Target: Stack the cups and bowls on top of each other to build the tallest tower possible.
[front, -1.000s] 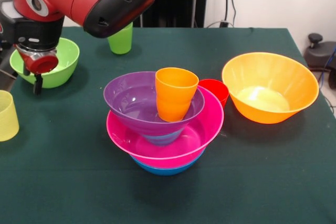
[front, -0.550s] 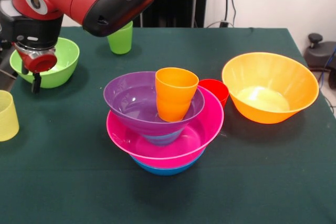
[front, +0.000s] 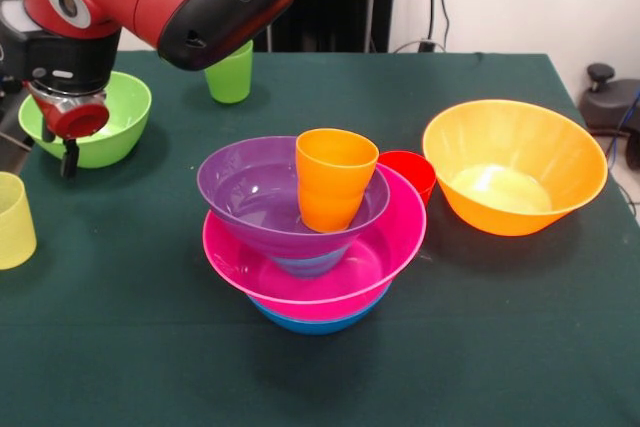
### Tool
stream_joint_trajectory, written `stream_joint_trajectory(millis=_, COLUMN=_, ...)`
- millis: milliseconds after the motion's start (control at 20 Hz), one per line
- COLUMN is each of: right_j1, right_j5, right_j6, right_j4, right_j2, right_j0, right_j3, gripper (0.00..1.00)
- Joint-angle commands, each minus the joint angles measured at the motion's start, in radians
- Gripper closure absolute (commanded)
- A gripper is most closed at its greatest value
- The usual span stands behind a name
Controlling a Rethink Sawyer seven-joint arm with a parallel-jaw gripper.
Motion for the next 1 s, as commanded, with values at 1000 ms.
stream_joint_trajectory(millis=1000, right_j1=0.016, right_j5=-0.008, right_j6=-0.069, right_j4=0.041, right_j2=0.15, right_j0=0.011, right_j3=0.035, gripper=0.0)
